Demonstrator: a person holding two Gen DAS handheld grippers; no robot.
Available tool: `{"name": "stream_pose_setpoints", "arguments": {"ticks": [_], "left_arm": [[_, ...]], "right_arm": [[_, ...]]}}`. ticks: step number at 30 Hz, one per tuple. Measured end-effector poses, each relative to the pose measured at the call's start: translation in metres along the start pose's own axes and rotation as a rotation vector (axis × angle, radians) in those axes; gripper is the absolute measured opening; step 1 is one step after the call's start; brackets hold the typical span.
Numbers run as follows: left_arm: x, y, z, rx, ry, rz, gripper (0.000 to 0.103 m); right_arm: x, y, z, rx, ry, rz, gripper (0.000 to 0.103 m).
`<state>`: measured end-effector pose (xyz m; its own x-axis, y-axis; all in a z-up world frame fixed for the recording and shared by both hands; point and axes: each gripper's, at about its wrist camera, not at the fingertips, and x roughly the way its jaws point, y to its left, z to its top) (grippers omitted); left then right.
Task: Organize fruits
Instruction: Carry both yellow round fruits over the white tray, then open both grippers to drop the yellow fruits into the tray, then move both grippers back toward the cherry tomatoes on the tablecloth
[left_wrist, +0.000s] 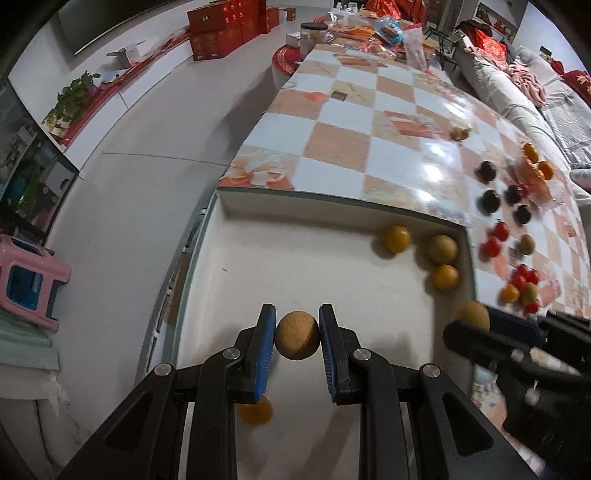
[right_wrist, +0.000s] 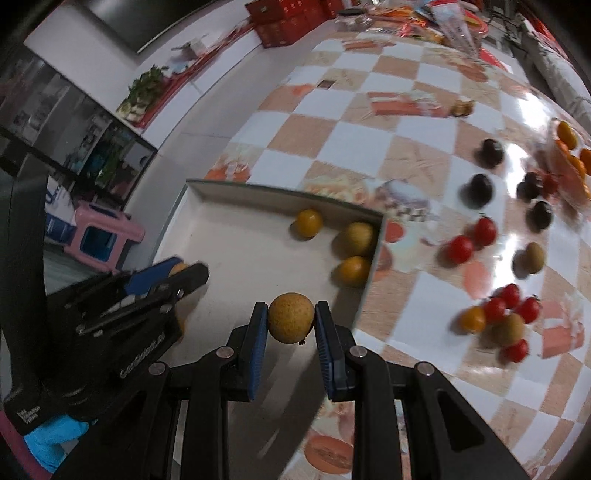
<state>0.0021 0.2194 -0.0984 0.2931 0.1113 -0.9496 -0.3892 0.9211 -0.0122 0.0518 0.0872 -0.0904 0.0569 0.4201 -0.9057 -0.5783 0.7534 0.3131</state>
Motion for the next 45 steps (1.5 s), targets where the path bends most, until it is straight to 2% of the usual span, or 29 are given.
{"name": "stream_pose_setpoints", "arguments": {"ticks": [11, 16, 17, 18, 20, 22, 25, 27, 28, 29, 38, 45], "left_arm": [[0.028, 0.009, -0.002, 0.009, 0.038, 0.011, 0.025], [0.029, 0.010, -0.001, 0.017, 0.037, 0.000, 0.026], [0.029, 0.010, -0.001, 0.020, 0.037, 0.004, 0.029], [0.029, 0.010, 0.000, 0.022, 0.036, 0.011, 0.049], [0.027, 0.011, -0.001, 0.017, 0.019, 0.027, 0.078], [0.022, 0.010, -0.001, 0.029, -0.007, 0.032, 0.078], [0.022, 0.007, -0.002, 0.053, 0.004, 0.050, 0.078], [0.017, 0.009, -0.002, 0.047, -0.004, 0.053, 0.078], [0.015, 0.010, -0.001, 0.039, -0.009, 0.049, 0.078], [0.011, 0.012, -0.001, 0.031, -0.016, 0.045, 0.078], [-0.020, 0.010, 0.008, 0.027, -0.059, 0.051, 0.078], [-0.034, -0.034, 0.001, 0.094, -0.062, -0.013, 0.078]], "right_arm": [[0.043, 0.022, -0.009, -0.126, 0.078, -0.076, 0.027], [0.046, 0.031, -0.015, -0.185, 0.072, -0.113, 0.030], [0.046, 0.032, -0.015, -0.189, 0.071, -0.110, 0.034], [0.045, 0.034, -0.016, -0.194, 0.071, -0.100, 0.036], [0.045, 0.036, -0.016, -0.200, 0.073, -0.096, 0.055], [0.045, 0.037, -0.017, -0.200, 0.073, -0.095, 0.059], [0.043, 0.037, -0.020, -0.199, 0.069, -0.090, 0.059], [0.039, 0.036, -0.020, -0.196, 0.059, -0.082, 0.066], [0.037, 0.036, -0.020, -0.196, 0.053, -0.075, 0.076], [0.033, 0.037, -0.020, -0.195, 0.043, -0.065, 0.081], [-0.015, 0.027, -0.017, -0.173, -0.057, -0.062, 0.083], [-0.042, -0.031, -0.027, -0.049, -0.091, -0.149, 0.083]]}}
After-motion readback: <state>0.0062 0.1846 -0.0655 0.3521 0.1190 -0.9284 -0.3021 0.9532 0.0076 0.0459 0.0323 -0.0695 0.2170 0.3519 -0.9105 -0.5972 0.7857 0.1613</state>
